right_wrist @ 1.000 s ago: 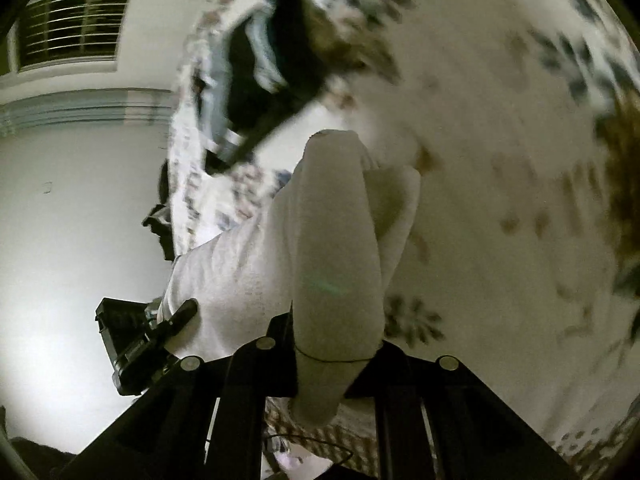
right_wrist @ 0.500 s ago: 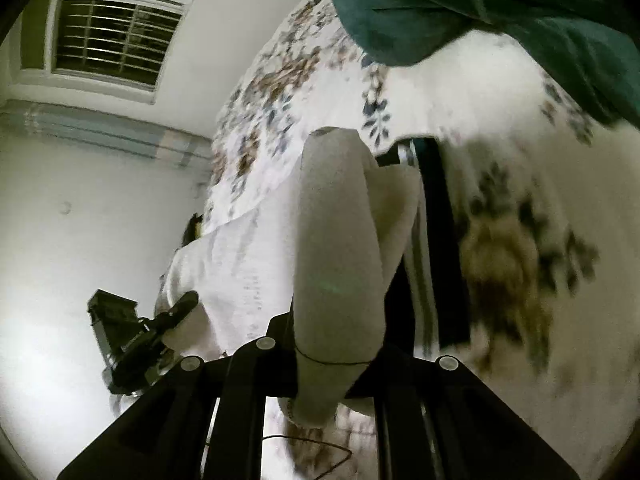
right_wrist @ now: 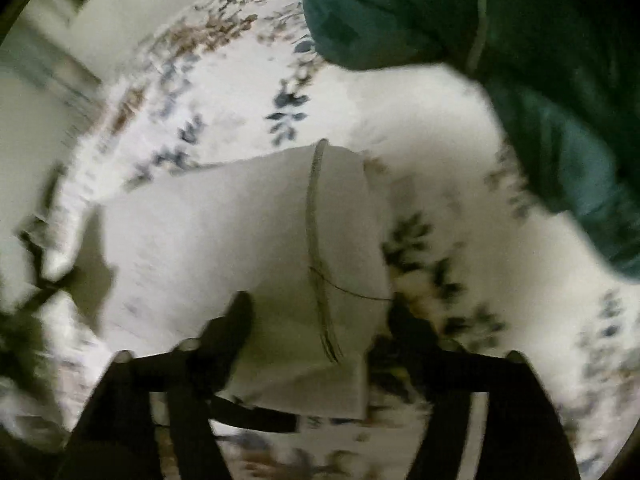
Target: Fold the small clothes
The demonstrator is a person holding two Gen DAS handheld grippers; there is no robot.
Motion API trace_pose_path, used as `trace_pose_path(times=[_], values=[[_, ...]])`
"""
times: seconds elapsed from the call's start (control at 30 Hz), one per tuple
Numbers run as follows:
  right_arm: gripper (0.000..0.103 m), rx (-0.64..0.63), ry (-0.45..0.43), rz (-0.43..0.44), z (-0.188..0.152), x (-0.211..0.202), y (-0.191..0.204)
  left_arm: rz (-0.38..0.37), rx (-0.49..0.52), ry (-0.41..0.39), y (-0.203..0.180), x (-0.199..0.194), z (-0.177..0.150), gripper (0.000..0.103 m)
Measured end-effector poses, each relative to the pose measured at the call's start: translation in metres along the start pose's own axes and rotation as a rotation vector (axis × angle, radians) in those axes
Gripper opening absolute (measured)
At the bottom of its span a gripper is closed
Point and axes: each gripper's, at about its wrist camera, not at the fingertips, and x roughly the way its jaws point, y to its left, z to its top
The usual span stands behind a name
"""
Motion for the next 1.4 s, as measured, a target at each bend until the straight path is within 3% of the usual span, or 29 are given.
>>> trace_pose_path(times=[0.03,0.07,0.2,0.37,0.77,1.07,1.4], values=[[0.1,-0.011,-0.005,-0.023,-0.008,-0.006,0.003,0.04,0.009,-0.014,-0.006,-0.005,-0.007,0.103],[0.103,-0.017,-0.007,-0.047,-0.014,-0.01,0.007,0.063,0.013,-0.02,-0.008,-0.005,-0.009,0.103],[0.103,-0.038,-0.041,-0.137,-0.036,-0.027,0.021,0.11,0.048,-0.029,-0.025,-0.018,-0.025,0.103],[0.103,-0.034,-0.111,-0.201,-0.061,-0.086,0.031,0.157,0.09,-0.051,-0.042,-0.057,-0.039,0.103],[0.103,-0.038,-0.31,-0.226,-0.136,-0.308,0.047,0.166,0.108,-0.193,-0.08,-0.25,-0.09,0.103],[0.103,-0.054,-0.469,-0.196,-0.22,-0.485,0.049,0.116,0.105,-0.302,-0.111,-0.396,-0.144,0.103],[0.103,-0.073,-0.596,-0.183,-0.307,-0.612,0.044,0.109,0.095,-0.372,-0.123,-0.493,-0.194,0.103]])
